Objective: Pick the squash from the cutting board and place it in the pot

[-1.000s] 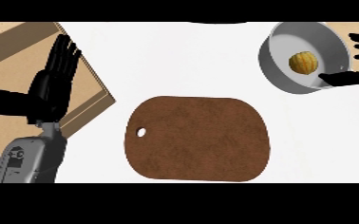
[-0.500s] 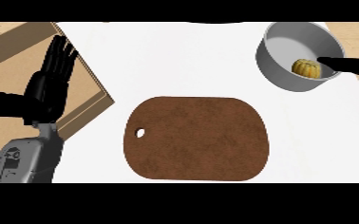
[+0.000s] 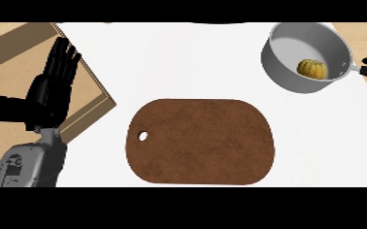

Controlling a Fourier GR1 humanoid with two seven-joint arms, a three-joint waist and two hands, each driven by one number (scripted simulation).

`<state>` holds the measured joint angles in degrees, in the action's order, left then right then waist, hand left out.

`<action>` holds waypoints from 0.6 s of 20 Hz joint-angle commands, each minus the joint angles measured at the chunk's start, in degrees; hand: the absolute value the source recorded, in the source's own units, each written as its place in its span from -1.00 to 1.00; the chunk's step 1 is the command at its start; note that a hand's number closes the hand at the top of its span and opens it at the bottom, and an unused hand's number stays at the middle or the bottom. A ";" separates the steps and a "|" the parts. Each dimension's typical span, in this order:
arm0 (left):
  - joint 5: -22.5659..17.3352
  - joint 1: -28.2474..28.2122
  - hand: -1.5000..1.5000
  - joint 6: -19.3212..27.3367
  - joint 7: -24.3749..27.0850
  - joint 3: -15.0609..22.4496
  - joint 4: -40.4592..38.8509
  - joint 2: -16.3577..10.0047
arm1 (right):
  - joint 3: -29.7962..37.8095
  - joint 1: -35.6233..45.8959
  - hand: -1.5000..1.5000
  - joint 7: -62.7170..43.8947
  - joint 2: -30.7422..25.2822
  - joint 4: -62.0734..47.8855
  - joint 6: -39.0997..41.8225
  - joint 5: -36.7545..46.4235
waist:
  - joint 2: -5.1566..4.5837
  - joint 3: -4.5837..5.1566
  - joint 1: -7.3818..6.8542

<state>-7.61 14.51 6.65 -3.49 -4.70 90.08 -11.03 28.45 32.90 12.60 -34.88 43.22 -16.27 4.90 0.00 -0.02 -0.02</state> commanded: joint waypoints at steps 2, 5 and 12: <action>1.50 -0.35 0.00 1.52 0.40 0.81 -0.10 1.72 | 5.43 -6.75 -1.00 4.17 -1.08 3.87 3.67 -6.68 | 0.08 0.01 0.51; 0.28 2.67 0.00 -0.91 0.11 -1.17 -1.84 -0.91 | 8.43 -7.63 -1.00 10.27 -4.74 -3.93 6.51 -8.16 | -0.13 -0.03 0.03; 0.43 0.13 0.00 -0.49 -1.08 -0.56 0.96 0.31 | 14.71 -14.27 -1.00 16.96 -11.16 -9.42 15.88 -14.12 | -0.06 -0.06 0.01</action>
<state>-7.49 15.00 5.78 -3.29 -5.77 89.56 -11.19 39.57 22.25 24.67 -43.36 37.46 -4.87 -6.09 -0.06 -0.04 0.01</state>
